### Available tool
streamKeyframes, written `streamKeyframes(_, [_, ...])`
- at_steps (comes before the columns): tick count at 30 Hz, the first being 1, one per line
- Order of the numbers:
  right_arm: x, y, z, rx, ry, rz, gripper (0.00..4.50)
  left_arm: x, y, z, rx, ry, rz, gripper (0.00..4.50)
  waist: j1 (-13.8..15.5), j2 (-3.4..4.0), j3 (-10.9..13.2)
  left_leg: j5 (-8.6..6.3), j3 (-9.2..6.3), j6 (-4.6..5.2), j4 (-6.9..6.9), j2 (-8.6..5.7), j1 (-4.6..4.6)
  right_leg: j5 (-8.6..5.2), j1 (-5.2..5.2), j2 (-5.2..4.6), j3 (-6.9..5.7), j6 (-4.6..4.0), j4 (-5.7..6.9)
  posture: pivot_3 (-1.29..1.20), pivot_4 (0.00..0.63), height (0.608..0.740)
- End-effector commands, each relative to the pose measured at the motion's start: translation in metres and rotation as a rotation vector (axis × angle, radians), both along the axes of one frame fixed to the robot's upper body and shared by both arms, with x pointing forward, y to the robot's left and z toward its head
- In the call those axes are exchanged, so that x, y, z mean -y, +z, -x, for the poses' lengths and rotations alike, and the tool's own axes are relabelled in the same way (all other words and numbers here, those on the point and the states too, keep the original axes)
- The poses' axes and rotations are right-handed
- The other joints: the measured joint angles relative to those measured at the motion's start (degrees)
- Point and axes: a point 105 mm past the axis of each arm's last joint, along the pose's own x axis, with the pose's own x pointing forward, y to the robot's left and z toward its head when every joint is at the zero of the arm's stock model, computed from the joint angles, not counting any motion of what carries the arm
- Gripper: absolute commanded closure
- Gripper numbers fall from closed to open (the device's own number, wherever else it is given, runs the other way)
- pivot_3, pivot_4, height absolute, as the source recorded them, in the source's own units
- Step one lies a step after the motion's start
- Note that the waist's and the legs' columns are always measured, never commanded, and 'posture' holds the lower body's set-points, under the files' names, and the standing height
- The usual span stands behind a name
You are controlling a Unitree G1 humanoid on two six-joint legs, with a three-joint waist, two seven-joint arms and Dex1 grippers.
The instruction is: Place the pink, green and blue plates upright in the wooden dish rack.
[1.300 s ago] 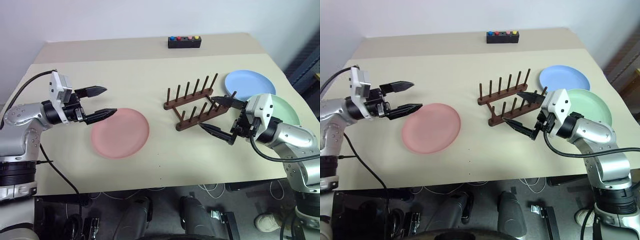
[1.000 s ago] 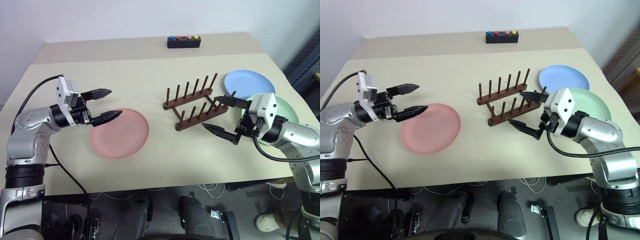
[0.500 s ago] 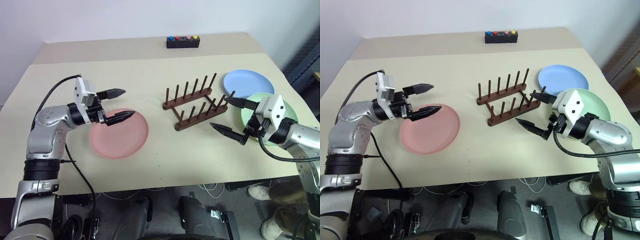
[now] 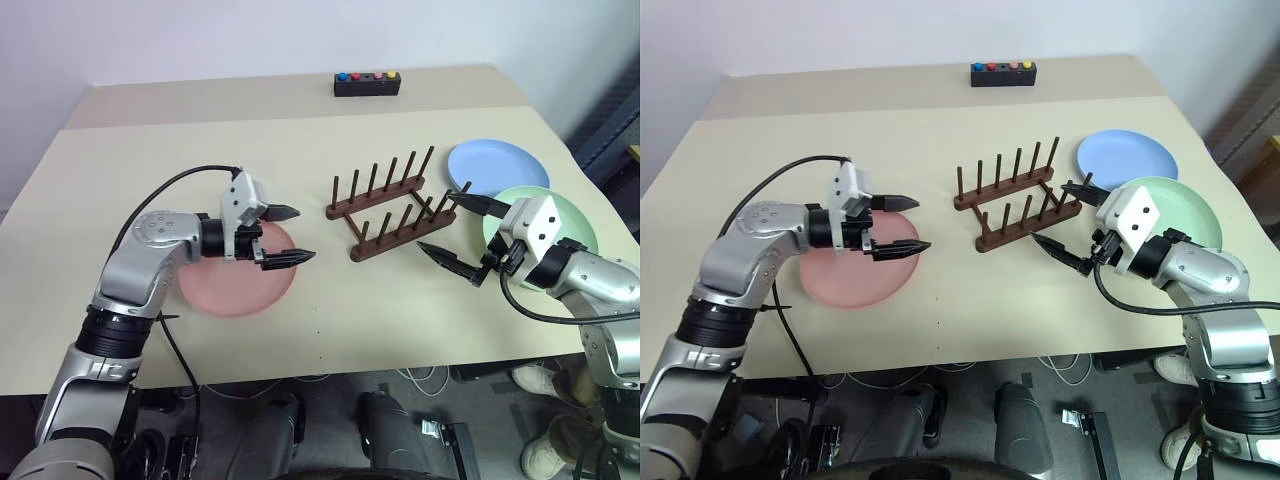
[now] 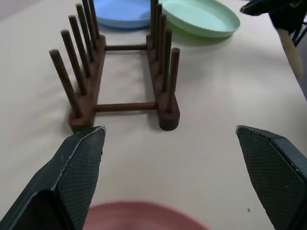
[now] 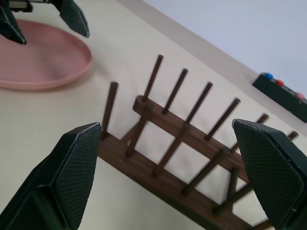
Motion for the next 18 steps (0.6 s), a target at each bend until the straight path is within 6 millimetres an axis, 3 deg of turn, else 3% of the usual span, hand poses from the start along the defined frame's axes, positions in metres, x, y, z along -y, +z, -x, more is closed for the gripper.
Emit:
streamKeyframes(1, [-0.001,0.013,0.001,0.077,-0.011,-0.014,0.04,0.024,-0.007,-0.002,0.022,0.034,-0.060,0.00,0.16,0.00,0.00,0.00,0.00,0.00,0.01,0.00,0.00,0.00,0.01,0.00,0.00,0.00,0.00,0.00,0.150,0.740])
streamKeyframes(7, [-0.003,0.011,0.006,0.091,-0.035,-0.026,0.04,0.048,-0.018,-0.007,0.000,0.074,-0.076,0.00,0.33,-0.02,0.01,0.00,0.00,0.00,0.04,-0.02,-0.02,0.00,0.02,-0.02,0.00,0.01,-0.01,0.00,0.150,0.740])
streamKeyframes(18, [-0.007,0.009,0.009,0.107,-0.072,-0.044,0.04,0.064,-0.031,-0.018,0.025,0.104,-0.157,0.00,0.28,-0.01,0.00,0.01,0.00,0.00,0.03,-0.02,0.00,0.00,0.02,-0.01,0.01,0.01,-0.01,0.00,0.150,0.740])
